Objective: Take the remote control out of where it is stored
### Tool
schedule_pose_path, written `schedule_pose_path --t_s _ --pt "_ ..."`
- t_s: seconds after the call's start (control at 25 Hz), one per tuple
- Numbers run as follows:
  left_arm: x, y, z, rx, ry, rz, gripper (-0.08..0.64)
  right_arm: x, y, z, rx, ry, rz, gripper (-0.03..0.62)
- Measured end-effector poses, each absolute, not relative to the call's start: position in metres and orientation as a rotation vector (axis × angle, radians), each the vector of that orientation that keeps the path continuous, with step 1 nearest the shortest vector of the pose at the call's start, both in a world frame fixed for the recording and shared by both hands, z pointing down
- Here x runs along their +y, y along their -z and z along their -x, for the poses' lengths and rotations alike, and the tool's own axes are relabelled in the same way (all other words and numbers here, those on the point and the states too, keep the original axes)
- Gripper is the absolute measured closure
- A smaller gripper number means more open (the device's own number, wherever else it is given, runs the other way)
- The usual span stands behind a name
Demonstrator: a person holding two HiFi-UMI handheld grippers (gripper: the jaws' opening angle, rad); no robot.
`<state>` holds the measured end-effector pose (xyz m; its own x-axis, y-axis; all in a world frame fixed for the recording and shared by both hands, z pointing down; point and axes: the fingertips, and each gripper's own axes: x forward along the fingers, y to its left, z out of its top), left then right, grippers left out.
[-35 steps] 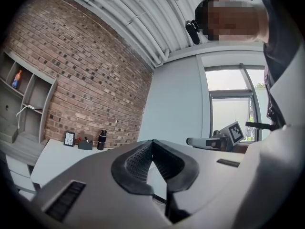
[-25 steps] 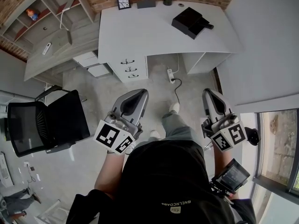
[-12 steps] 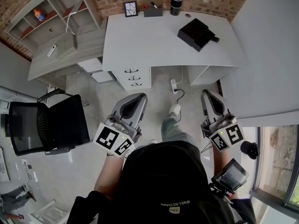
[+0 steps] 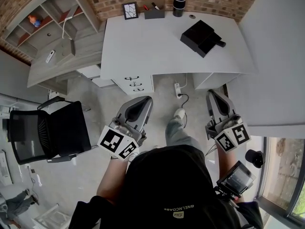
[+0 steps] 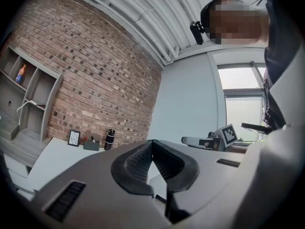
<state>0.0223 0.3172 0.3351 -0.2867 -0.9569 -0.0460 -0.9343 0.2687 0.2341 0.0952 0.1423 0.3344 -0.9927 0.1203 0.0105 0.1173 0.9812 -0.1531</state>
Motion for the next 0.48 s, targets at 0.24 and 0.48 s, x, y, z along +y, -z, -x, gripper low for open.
schedule_pose_path --t_s 0.24,0.48 --pt "0.281 -0.338 0.007 -2.408 0.336 -1.794 0.552 0.103 -0.342 -0.071 -3.096 -0.277 0.165 0.586" --pt "0.242 -0.337 0.035 -2.379 0.355 -1.799 0.552 0.067 -0.348 -0.043 -3.073 -0.317 0.173 0.586"
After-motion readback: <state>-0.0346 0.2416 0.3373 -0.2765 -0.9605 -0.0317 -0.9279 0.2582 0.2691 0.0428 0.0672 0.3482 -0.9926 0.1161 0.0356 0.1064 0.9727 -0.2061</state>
